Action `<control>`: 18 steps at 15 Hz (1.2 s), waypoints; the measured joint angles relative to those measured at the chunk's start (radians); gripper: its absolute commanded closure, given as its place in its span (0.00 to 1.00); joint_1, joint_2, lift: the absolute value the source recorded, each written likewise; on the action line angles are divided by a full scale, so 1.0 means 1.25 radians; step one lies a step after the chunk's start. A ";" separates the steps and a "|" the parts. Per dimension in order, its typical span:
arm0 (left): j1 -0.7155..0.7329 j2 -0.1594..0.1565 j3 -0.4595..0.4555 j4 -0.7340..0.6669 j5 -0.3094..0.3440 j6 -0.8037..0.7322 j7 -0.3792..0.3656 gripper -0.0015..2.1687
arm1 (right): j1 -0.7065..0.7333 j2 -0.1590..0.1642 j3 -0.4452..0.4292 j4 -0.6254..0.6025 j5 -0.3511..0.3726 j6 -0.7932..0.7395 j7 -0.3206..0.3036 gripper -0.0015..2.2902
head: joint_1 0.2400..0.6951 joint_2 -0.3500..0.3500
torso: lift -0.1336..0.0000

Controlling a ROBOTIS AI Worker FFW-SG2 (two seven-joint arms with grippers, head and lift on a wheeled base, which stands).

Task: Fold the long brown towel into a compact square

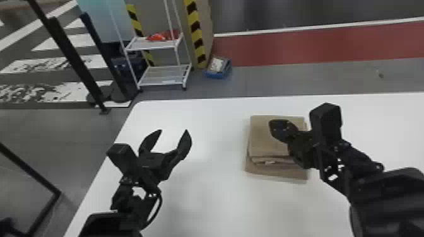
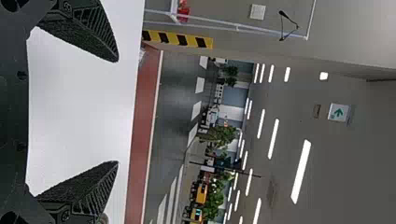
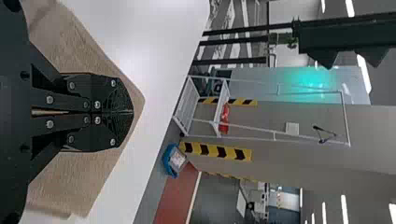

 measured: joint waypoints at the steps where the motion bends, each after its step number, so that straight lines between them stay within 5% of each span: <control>1: 0.000 0.000 -0.001 -0.001 0.000 0.001 0.000 0.05 | 0.008 0.000 0.022 0.000 0.009 0.000 0.004 0.90 | 1.00 0.92 | 0.07; 7: 0.000 0.002 0.000 -0.004 0.001 0.001 0.000 0.05 | -0.015 0.000 0.096 0.120 0.042 0.017 0.012 0.89 | 1.00 0.99 | 0.07; 10: 0.002 0.003 0.000 -0.012 0.001 0.001 0.000 0.05 | 0.014 0.000 0.080 0.082 0.026 -0.019 0.005 0.84 | 1.00 0.99 | 0.07; 11: 0.005 0.003 0.002 -0.018 0.001 0.001 0.000 0.05 | 0.040 0.000 0.060 0.026 0.019 -0.031 -0.004 0.57 | 1.00 0.97 | 0.07; 12: 0.009 0.002 0.004 -0.024 0.001 0.002 0.000 0.05 | 0.070 0.000 0.040 -0.026 0.014 -0.048 -0.012 0.15 | 1.00 0.96 | 0.07; 13: 0.015 0.002 0.009 -0.030 0.001 0.001 0.000 0.05 | 0.112 0.000 0.010 -0.081 0.006 -0.087 -0.025 0.00 | 1.00 0.95 | 0.07; 18: 0.033 -0.004 0.004 -0.032 0.001 -0.068 -0.014 0.05 | 0.313 0.000 -0.151 -0.210 -0.077 -0.294 -0.073 0.02 | 1.00 0.80 | 0.07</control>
